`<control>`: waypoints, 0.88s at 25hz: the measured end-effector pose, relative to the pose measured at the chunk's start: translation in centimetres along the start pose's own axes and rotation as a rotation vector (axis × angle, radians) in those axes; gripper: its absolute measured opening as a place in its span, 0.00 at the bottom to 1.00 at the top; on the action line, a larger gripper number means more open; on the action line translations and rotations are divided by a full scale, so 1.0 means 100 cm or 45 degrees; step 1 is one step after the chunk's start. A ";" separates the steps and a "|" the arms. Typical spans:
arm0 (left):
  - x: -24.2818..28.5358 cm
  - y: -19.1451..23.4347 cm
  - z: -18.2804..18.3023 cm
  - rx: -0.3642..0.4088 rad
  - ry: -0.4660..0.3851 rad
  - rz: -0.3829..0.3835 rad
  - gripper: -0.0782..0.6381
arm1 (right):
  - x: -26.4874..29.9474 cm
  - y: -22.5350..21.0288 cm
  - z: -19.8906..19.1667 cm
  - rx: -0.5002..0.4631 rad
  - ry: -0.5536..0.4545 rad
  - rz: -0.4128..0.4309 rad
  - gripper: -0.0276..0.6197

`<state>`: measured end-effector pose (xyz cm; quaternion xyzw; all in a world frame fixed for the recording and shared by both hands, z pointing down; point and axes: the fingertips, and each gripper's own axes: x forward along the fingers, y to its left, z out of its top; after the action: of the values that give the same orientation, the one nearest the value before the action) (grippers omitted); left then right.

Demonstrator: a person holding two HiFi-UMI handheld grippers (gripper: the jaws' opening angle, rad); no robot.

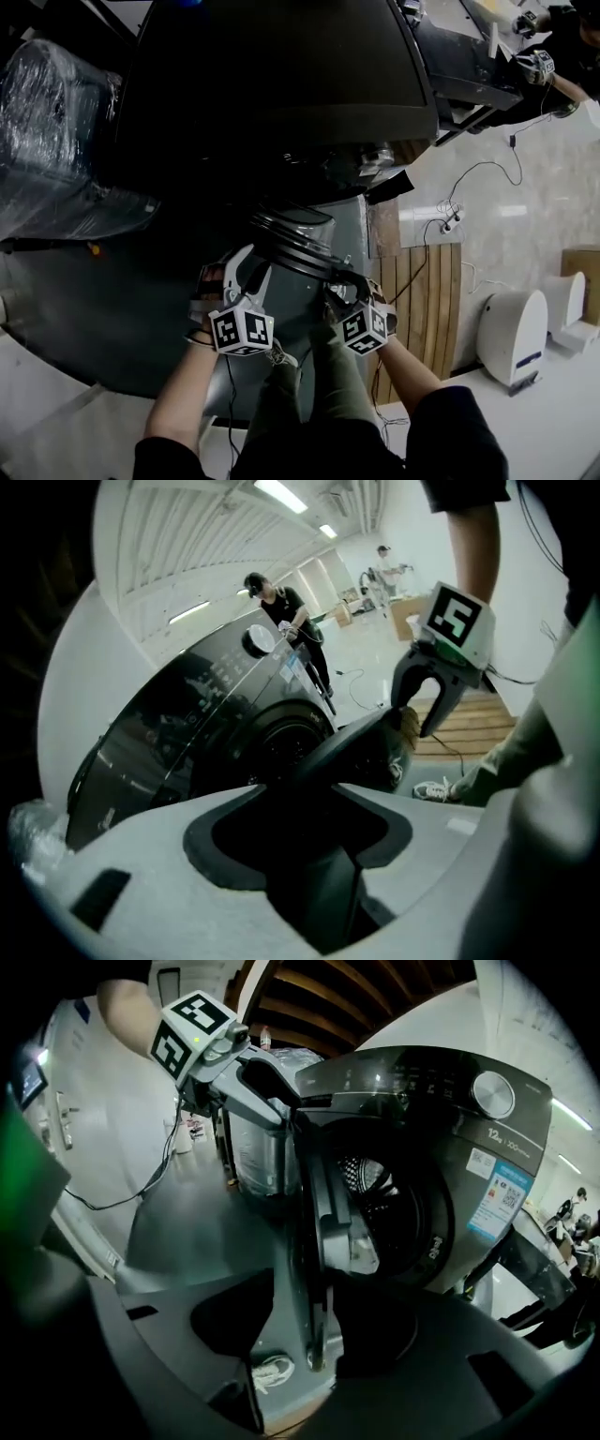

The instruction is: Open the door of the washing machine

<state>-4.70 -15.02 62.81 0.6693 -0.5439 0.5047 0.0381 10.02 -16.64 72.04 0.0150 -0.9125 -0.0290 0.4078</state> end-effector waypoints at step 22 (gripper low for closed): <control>-0.142 -0.071 -0.149 -1.327 -0.004 -0.072 0.49 | -0.055 0.165 0.086 0.092 -0.093 0.140 0.40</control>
<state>-7.29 6.59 63.42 0.5767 -0.7047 0.1648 0.3791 7.28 0.48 63.29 -0.0213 -0.9266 0.0259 0.3744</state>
